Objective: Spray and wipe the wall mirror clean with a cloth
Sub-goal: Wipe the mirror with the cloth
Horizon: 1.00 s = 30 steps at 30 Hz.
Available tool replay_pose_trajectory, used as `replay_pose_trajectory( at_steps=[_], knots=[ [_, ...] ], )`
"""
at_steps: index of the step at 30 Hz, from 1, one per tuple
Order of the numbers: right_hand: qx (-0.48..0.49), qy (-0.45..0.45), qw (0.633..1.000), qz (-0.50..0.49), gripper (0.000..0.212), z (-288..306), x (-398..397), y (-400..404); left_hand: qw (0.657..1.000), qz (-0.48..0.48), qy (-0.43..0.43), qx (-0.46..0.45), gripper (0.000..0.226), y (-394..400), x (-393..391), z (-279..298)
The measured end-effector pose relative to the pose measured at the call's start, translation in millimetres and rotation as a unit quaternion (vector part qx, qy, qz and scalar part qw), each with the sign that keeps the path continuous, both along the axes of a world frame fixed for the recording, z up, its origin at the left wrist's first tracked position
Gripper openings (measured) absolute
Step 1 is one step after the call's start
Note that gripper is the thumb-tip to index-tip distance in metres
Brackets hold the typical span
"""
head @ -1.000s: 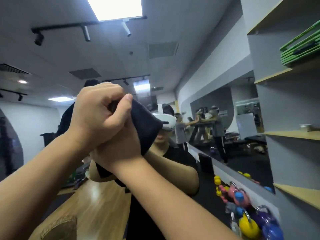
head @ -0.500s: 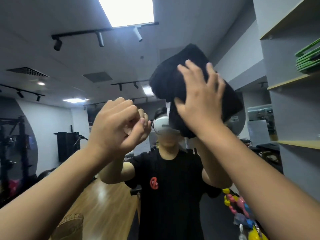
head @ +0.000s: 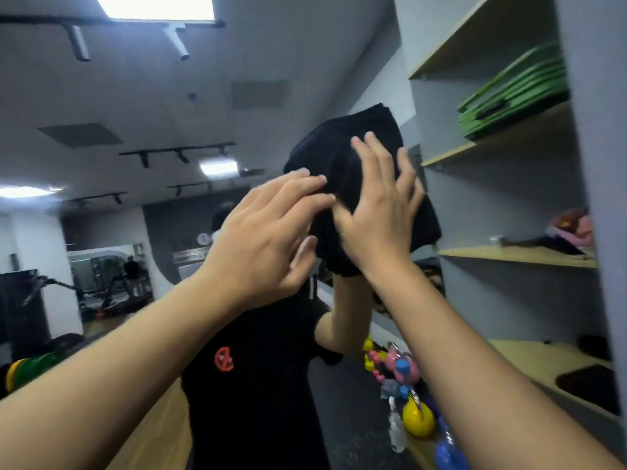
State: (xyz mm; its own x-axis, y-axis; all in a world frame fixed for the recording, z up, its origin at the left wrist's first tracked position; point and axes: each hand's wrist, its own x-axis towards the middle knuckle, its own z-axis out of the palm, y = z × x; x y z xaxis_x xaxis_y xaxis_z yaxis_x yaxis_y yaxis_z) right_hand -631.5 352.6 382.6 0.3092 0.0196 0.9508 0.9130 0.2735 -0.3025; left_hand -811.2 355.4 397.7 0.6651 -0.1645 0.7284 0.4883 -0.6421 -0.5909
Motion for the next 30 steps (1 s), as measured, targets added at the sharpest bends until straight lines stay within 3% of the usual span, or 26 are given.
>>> replay_pose_trajectory(
  at_steps=[5,22,30],
  knots=[
    [-0.004,0.061,0.998,-0.006,0.075,-18.9,24.2,-2.2,0.999,0.016,0.037,0.019,0.068,11.2,50.5,17.6],
    [-0.014,0.083,0.996,0.007,0.071,-87.8,171.0,-0.9,0.992,-0.019,0.11,0.055,0.054,37.3,198.3,-15.4],
    [-0.023,0.068,0.997,-0.004,0.07,-117.1,243.6,-2.0,0.979,-0.029,0.188,0.074,0.05,33.3,259.7,-13.1]
  ],
)
